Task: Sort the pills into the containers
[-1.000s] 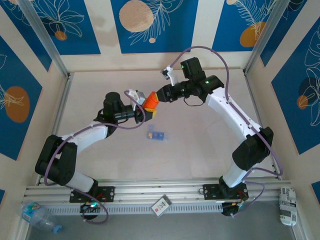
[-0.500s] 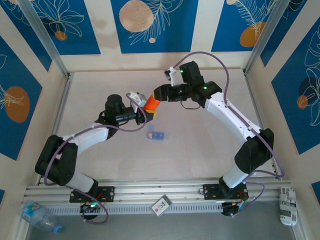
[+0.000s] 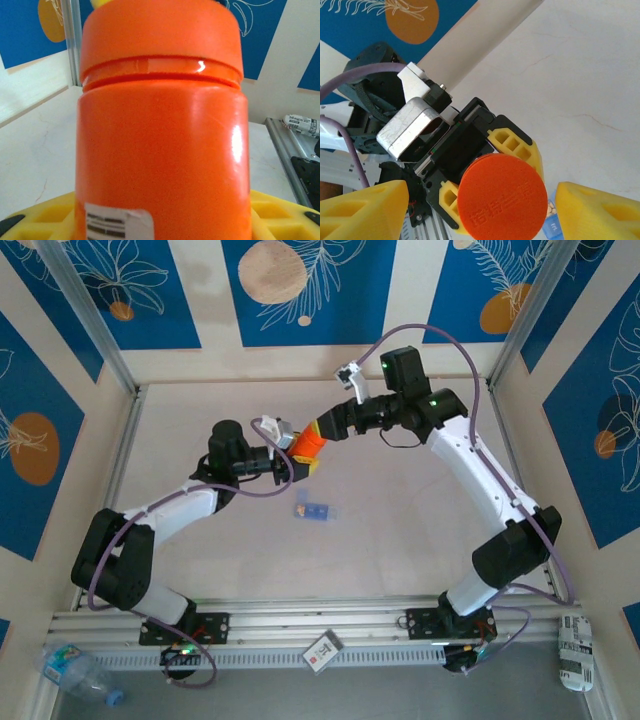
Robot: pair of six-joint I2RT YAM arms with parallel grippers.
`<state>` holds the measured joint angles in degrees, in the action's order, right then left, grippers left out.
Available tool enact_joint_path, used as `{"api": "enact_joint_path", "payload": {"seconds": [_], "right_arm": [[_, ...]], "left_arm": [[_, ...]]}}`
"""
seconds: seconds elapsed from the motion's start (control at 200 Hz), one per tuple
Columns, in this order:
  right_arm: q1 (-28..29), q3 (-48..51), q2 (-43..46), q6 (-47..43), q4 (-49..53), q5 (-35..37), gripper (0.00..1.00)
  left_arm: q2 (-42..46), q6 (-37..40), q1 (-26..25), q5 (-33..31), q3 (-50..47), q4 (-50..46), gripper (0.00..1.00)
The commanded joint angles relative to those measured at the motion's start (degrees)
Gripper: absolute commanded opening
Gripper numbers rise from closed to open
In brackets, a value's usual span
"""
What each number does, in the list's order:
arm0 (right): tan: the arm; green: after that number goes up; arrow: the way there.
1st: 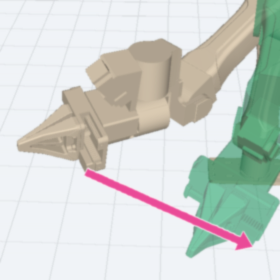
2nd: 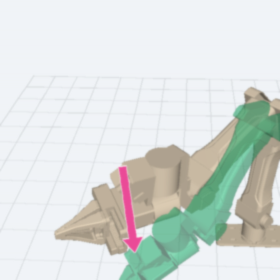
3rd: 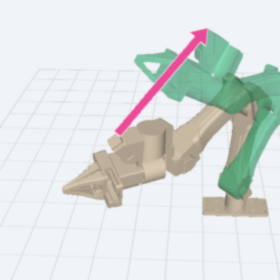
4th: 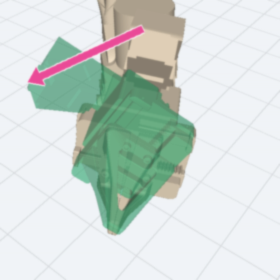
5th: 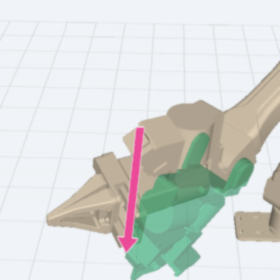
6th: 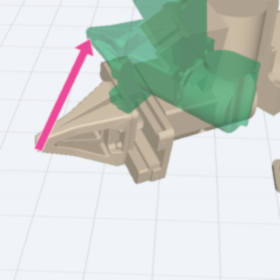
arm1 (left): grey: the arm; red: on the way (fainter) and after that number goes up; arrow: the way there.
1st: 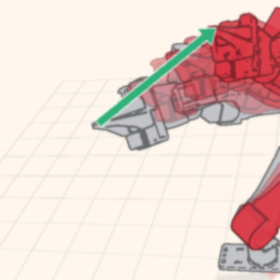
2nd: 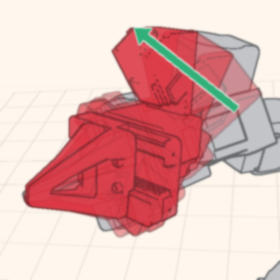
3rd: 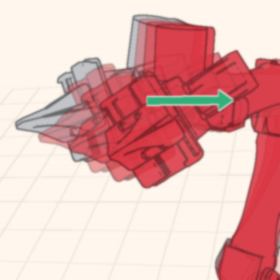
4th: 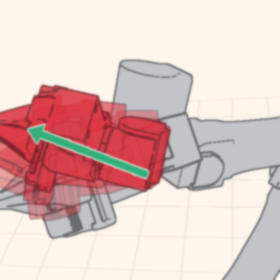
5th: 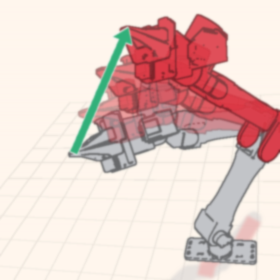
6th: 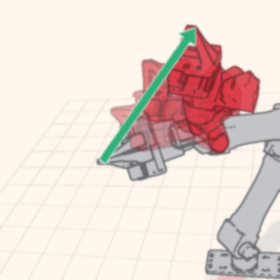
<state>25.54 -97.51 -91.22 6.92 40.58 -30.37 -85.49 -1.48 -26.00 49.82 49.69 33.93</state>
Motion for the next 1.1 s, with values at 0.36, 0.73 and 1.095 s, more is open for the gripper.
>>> {"api": "enact_joint_path", "payload": {"seconds": [0.36, 0.73, 1.095], "right_arm": [[0.7, 1.5, -1.9, -2.9, 3.2, -3.7, 0.57], [1.6, 3.4, -2.3, -2.3, 1.7, -3.6, 0.51], [1.4, 4.7, -1.9, -2.5, 1.0, -3.6, 0.54]], "left_arm": [[-0.5, -1.9, 0.4, 4.7, 2.6, 2.4, 0.00], [-0.6, -2.0, 0.4, 4.9, 2.9, 2.1, 0.00], [-1.0, -2.4, 0.4, 5.2, 3.2, 2.1, 0.00]]}}
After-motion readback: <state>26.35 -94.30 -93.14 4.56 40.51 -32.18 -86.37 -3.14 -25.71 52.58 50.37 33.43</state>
